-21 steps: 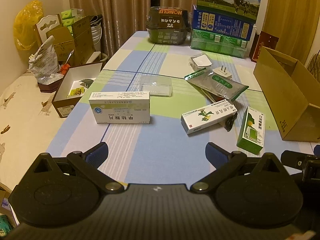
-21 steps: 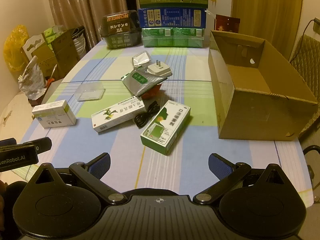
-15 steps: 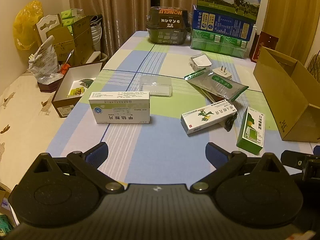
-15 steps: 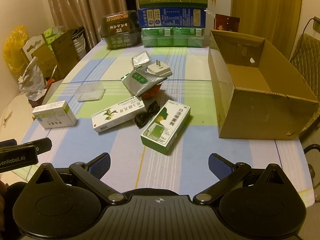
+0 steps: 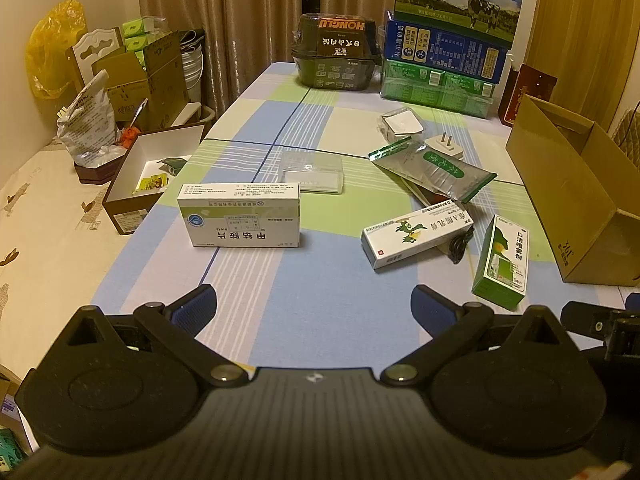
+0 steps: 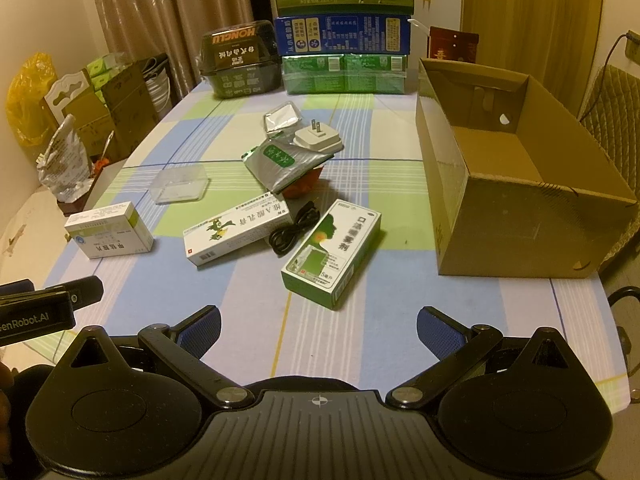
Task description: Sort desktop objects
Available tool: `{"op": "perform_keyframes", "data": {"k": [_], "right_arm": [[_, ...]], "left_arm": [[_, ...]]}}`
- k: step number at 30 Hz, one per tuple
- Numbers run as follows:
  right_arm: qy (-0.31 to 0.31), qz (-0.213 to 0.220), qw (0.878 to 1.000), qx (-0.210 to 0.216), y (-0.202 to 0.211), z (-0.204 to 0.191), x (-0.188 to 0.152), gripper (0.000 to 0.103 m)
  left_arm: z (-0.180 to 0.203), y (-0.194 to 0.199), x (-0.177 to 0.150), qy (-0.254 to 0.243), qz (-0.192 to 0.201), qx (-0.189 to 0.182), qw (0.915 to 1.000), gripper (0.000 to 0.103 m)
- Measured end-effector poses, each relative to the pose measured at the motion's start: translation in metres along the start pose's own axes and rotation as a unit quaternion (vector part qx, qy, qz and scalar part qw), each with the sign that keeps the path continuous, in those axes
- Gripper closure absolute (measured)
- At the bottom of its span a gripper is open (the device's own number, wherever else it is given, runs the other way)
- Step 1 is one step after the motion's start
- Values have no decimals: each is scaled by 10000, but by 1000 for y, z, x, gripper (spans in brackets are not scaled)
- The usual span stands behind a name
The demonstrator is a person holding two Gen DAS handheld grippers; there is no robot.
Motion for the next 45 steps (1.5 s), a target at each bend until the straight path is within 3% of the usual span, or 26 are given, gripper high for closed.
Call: {"op": "perform_keyframes", "data": {"k": [22,34,42,45], "right_arm": [[24,-6,10000,21,0,0,0,2],[-188,-21,9998,12,4,9,6,2],[-453,229,9986,-140,10,20,21,2],[-230,330,9986,-352,10,15,24,2]], "left_arm": [[-1,0,0,76,4,54,10000,1],[1,6,8,173,-7,-266,9995,2],[16,-4,25,-547,89,-549,9970,1],[24,-10,34,-982,138,-735,9924,1]]}}
Point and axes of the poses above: each gripper's, at about its wrist camera, not at the fingertips, and y roughly against the way its jaws point, z to its right, x to its top, the point moved 4 cm from there along -y, roughly the way its jaws point, and after that the axes turned 3 degrees about -z, right-handed, at the moved point
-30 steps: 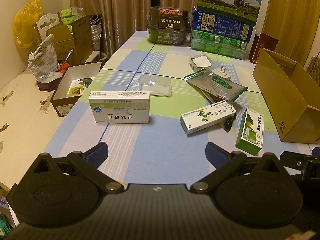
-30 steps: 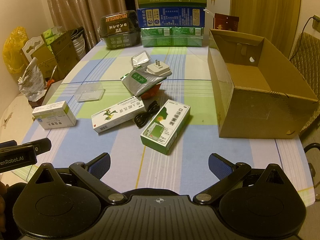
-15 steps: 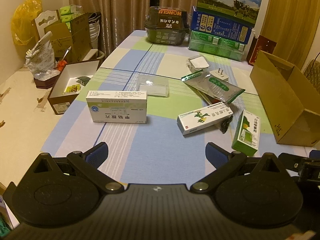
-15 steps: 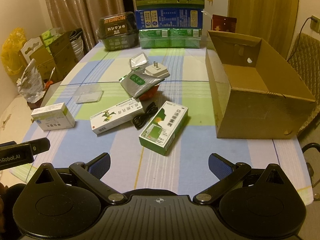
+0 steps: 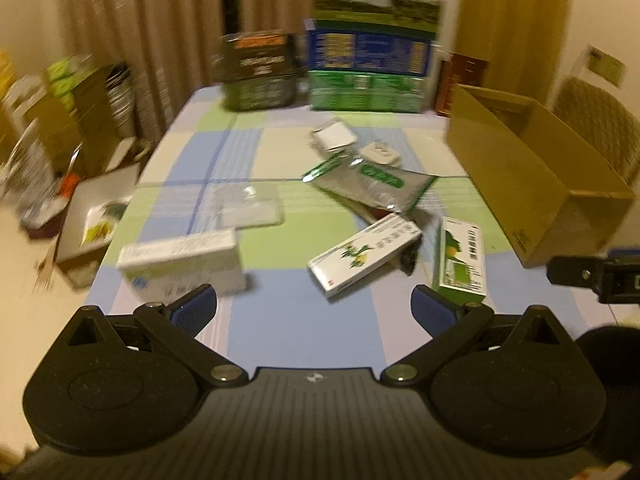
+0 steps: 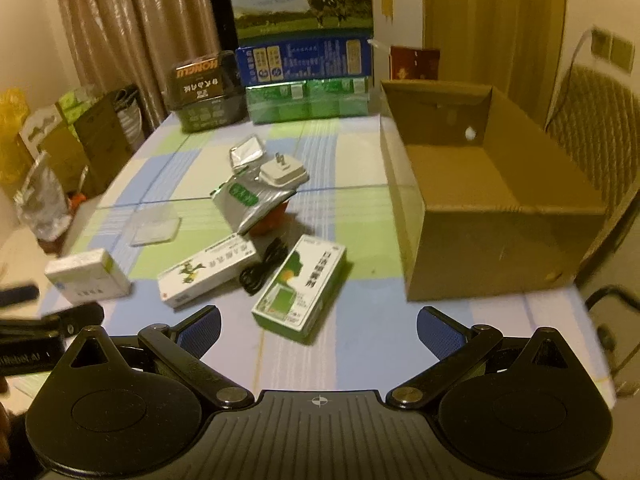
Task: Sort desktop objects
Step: 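Grasp the white bird-print box with the left tool while the right tool grasps the green spray box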
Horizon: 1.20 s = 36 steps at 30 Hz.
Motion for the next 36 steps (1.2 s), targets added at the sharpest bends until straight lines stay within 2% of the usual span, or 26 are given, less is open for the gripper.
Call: {"op": "perform_keyframes", "data": {"k": [2,6,8,11,14,17,20,22,26,32,36], "right_arm": [[164,14,9998,-90,-2,-5,0,2],[-84,157,9998,81,-6,-2,-4,2],[-243,156,9993,243,-11,-1,-6,2],[-58,111,9999,80,-24,-7,-8,2],[44,47,9999,98,-40,-11,-13,2],[-86,-88,9998,137,-58,-10,-17,2],[-94,-137,9998,96,-74,-9,-17,2],[-105,-176,9998,84,-84,-9,-16,2],[-218,-184,9996,14,-102,-9,-12,2],[-296,-314,9991,-10,-128,-9,-9,2],[-238,-406,9989,-55,-141,-9,-10,2]], "left_arm": [[4,-4,7,-290,83,-100,9995,1],[10,-17,18,-761,273,-250,9964,1],[10,-28,21,-927,217,-298,9950,1],[10,-46,22,-1109,137,-547,9922,1],[13,-64,17,-1506,24,-730,9859,1],[16,-83,11,-1835,-70,-744,9802,1],[14,-100,9,-1914,-116,-778,9784,2],[13,-112,9,-1914,-99,-741,9787,11],[14,-130,7,-1898,-162,-822,9783,12],[16,-149,2,-2128,-307,-734,9738,13],[15,-159,5,-2034,-416,-893,9741,23]]}}
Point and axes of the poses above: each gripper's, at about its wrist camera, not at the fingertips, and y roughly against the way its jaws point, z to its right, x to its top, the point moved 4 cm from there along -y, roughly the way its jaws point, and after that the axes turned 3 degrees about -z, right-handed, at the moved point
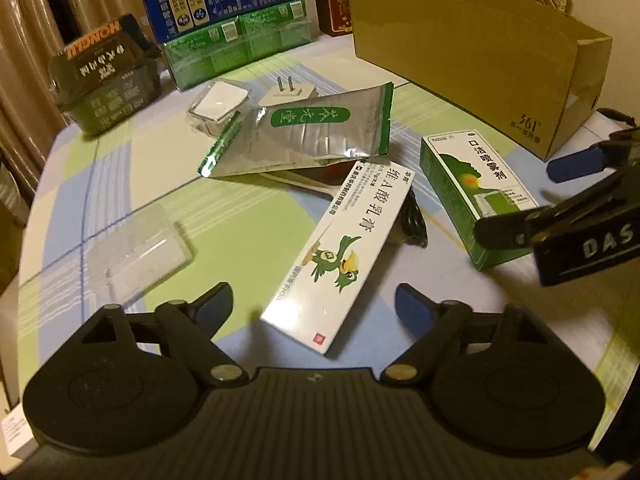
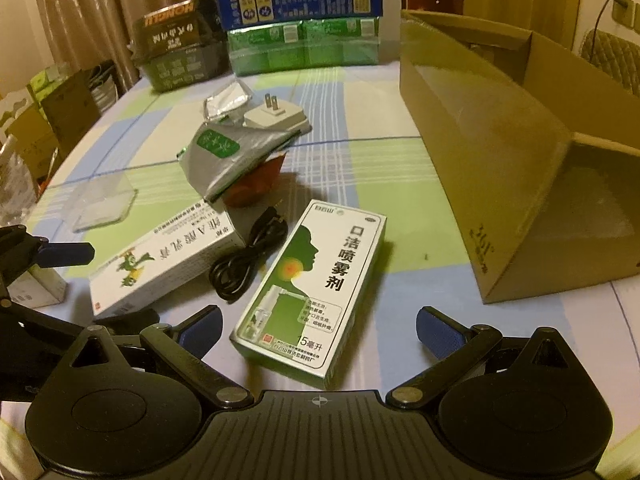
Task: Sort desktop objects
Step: 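Grasp the white bird-print box with the left tool while the right tool grasps the green spray box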
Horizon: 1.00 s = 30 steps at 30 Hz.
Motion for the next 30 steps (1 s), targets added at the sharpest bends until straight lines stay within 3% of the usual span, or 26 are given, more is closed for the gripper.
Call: {"op": "perform_keyframes", "data": {"k": [4,6,8,10,15,20,21,23,30], "right_arm": [[39,-124,9999,-9,-5,1,-2,5],[113,-170,9998,76,-3,1,-4,18],[191,-207,9996,83,2,2,-6,38],[292,-165,9994,13,8,3,-10,50],[361,-114,9993,-61,28,15,-26,51],[407,-144,9990,-140,49,27,-46,51],[433,-132,9988,-168,52,29,-50,51],[472,-45,9987,-200,55,31,-53,50],[568,227,9981,-107,54,30,-53,36]], "left_arm": [[4,-4,1,7,-130,-131,9998,37],[8,-1,0,47,-159,-147,9998,47],[13,3,-2,180,-203,-230,9994,57],[20,8,-5,277,-235,-335,9988,67],[39,23,-13,544,-288,-487,9969,69],[62,39,-21,624,-103,-457,9970,69],[66,42,-21,575,-27,-383,9976,67],[70,45,-21,480,113,-231,9985,54],[59,39,-16,771,227,-157,9966,52]]}}
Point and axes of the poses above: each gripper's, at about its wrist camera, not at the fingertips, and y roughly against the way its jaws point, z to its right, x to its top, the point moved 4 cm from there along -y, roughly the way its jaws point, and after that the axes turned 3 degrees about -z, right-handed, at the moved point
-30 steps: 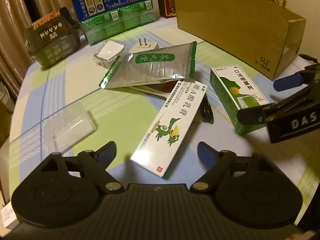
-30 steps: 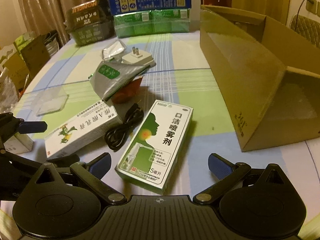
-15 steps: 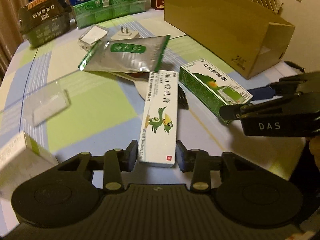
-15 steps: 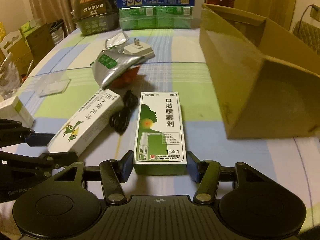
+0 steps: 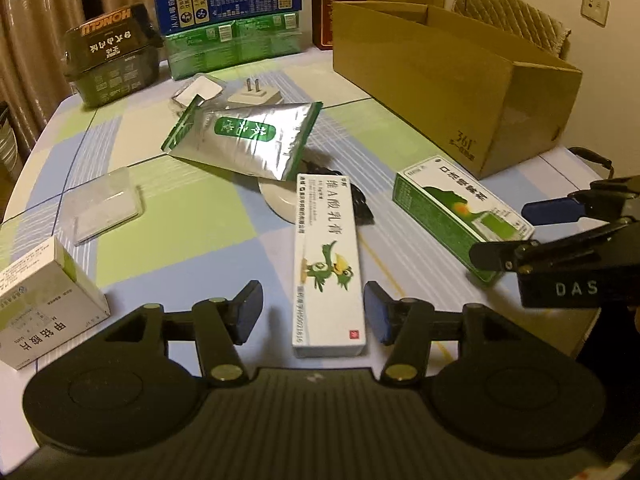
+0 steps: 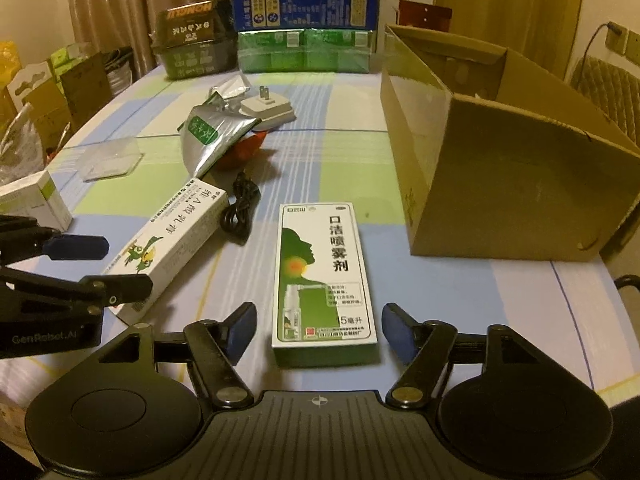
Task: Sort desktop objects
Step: 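Grasp the white bird-print box with the left tool while the right tool grasps the green spray box, then carry both boxes into the cardboard box and open both tools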
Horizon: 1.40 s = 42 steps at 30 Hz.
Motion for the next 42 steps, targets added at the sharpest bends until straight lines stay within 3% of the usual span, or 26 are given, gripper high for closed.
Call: {"op": "perform_keyframes", "data": {"k": [18,21,28,30,42], "right_arm": [[-21,141,9999,9,-32,6,6,36],[-64,171,9998,5,-34,8,7,36],[-12,204,9998,74,-35,7,9,49],[-20,210,9998,73,-36,7,9,50],[-92,463,9989,51,-21,11,11,50]], "left_arm": [[4,-24,12,101,39,-183,9998,54],[2,-26,13,166,15,-126,9998,60],[2,-33,13,169,-76,-101,9998,65],[3,-34,13,147,-99,-79,9998,70],[7,-18,18,179,30,16,9998,70]]}}
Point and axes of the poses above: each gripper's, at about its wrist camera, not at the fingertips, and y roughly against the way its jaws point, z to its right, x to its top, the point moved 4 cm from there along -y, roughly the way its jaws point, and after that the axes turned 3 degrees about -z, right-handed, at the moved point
